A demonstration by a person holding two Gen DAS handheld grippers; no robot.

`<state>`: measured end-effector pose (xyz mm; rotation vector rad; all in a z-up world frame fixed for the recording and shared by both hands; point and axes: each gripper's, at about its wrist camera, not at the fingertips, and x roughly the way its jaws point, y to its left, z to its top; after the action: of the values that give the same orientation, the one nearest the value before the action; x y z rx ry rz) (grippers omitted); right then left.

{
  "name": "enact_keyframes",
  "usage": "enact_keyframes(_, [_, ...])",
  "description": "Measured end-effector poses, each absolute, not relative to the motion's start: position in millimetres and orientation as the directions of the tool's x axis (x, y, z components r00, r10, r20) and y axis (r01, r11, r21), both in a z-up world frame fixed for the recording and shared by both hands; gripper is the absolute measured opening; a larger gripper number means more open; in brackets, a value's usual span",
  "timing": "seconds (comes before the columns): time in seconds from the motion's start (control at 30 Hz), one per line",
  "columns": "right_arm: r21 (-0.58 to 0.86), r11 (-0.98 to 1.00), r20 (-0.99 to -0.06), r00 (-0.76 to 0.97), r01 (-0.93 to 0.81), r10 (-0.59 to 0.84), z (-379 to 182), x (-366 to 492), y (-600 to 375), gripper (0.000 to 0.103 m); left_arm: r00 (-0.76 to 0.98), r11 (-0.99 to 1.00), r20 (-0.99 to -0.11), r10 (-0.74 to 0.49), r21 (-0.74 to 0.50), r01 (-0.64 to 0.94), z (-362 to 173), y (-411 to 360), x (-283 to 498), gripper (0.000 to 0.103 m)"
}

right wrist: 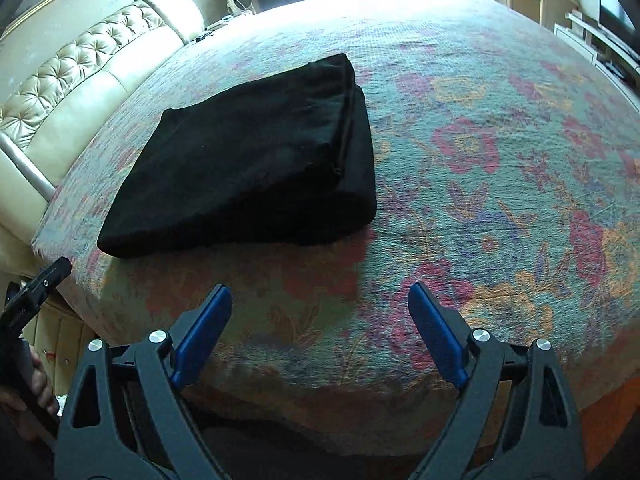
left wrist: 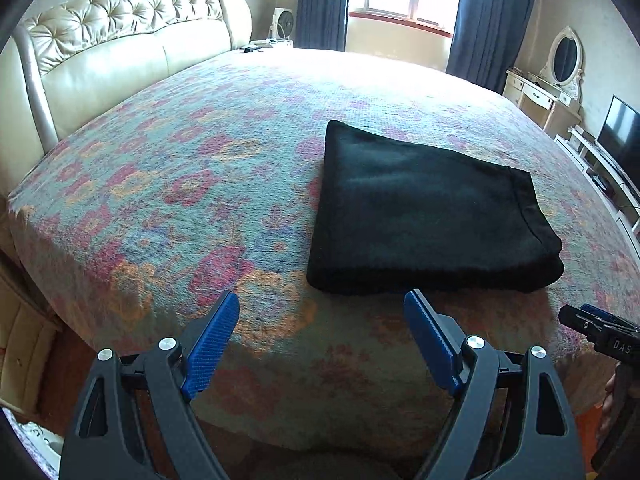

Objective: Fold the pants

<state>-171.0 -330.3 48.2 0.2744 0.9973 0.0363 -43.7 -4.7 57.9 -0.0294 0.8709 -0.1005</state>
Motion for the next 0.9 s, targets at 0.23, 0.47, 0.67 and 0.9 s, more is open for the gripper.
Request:
enact_keyframes(0.23, [0.160,0.985,-0.815,0.572,0.065,0.094,45.6,-177.0,-321.4,0.090,0.644,0.994,-0.758,-0.104,-0.056,0.095,55.6,-17.5,-47.1,0.083])
enact_keyframes(0.47, [0.136,0.988,-0.812,0.579,0.071,0.070,41.2,-179.0,-322.0,0.090,0.645,0.994,-0.760,-0.078,-0.012,0.107,52.4,-27.3,-48.5,0.083])
enact_keyframes(0.67, [0.150,0.986,-0.805,0.588,0.075,0.078,42.3,-177.4,-324.7,0.091,0.649,0.994,-0.756,-0.079,-0.011,0.108,52.6,-29.3,-50.0,0.083])
enact_keyframes(0.9, [0.158,0.985,-0.804,0.587,0.063,0.091,42.2,-175.5,-324.2,0.091,0.661,0.996,-0.750,-0.035,0.029,0.085,53.6,-32.7,-50.8,0.083])
